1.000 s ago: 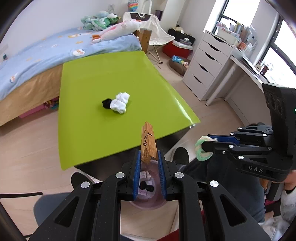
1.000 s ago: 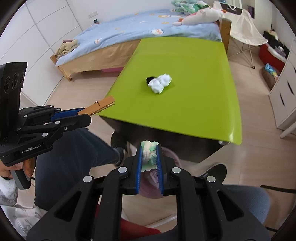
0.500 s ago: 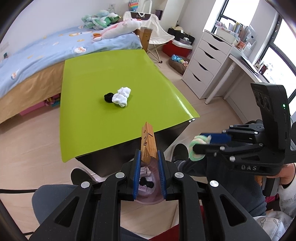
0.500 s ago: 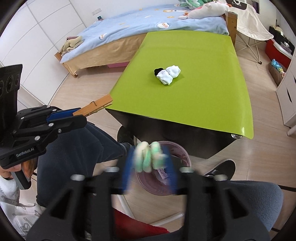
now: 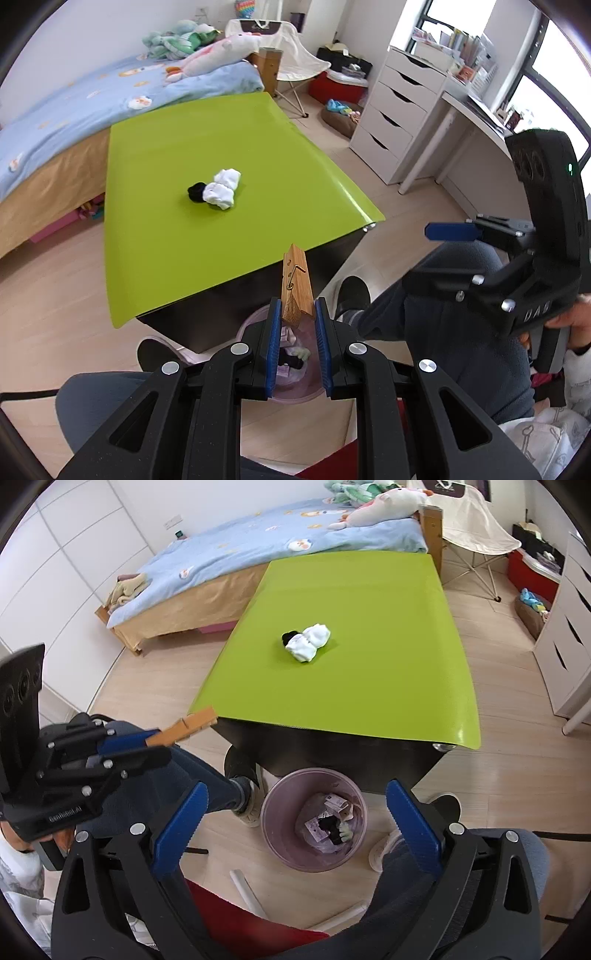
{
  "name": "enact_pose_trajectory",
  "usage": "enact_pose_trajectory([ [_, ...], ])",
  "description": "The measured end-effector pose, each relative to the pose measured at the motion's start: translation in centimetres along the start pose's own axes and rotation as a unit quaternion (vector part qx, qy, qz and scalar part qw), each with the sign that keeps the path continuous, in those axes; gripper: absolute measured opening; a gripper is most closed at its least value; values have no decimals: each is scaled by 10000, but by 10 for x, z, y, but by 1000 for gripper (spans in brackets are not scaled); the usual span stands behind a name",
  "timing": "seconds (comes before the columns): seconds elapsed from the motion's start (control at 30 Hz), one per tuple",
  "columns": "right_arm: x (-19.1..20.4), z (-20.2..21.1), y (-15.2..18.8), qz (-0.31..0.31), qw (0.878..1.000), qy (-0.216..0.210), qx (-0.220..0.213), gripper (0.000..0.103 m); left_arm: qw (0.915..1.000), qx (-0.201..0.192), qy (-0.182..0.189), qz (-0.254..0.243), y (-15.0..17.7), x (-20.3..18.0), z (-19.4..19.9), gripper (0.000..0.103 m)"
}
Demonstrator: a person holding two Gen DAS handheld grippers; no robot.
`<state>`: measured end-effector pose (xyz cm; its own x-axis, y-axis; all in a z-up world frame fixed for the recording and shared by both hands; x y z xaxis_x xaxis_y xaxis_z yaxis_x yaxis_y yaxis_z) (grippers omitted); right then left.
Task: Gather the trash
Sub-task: 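Open the left tool over the pink bin to drop the clothespin, then grasp the white sock bundle with the right tool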
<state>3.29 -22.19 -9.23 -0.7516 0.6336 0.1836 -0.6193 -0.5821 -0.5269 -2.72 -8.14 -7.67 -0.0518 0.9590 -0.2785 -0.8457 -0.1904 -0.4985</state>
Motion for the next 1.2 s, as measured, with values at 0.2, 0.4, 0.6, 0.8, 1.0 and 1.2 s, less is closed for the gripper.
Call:
enact_pose_trajectory([
  [0.2,-12,13,-2,-158,9997,93,-152,96,9999,78,128,-82,0,-7,-4,19],
  [0.4,-20,19,-2,-275,9993,136,-229,97,9999,27,128,43,-1,-3,-11,77],
  [0.6,-18,16,-1,-284,9993,110,-196,98,9996,-219,-145,101,-4,7,-6,95],
  [0.8,-13,10,-3,-257,9996,18,-153,100,9991,-238,-255,239,-7,19,-3,95],
  [1.0,-11,7,-4,-254,9996,-12,-114,100,9986,-256,-337,317,-8,25,-2,95],
  [1.2,-13,4,-7,-317,9994,-69,-111,100,9981,-257,-347,434,-10,32,-2,95],
])
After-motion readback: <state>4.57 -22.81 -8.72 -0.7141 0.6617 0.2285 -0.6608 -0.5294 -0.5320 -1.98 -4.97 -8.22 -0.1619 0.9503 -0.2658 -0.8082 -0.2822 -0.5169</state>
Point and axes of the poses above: each gripper's, at about its wrist camera, not at the fingertips, and z roughly against the way its jaws point, x to its left, y to its underside, the point moved 6 cm from there along -z, roughly the way its jaws point, and after that the axes turned 9 degrees about z, right-handed, at the moved point
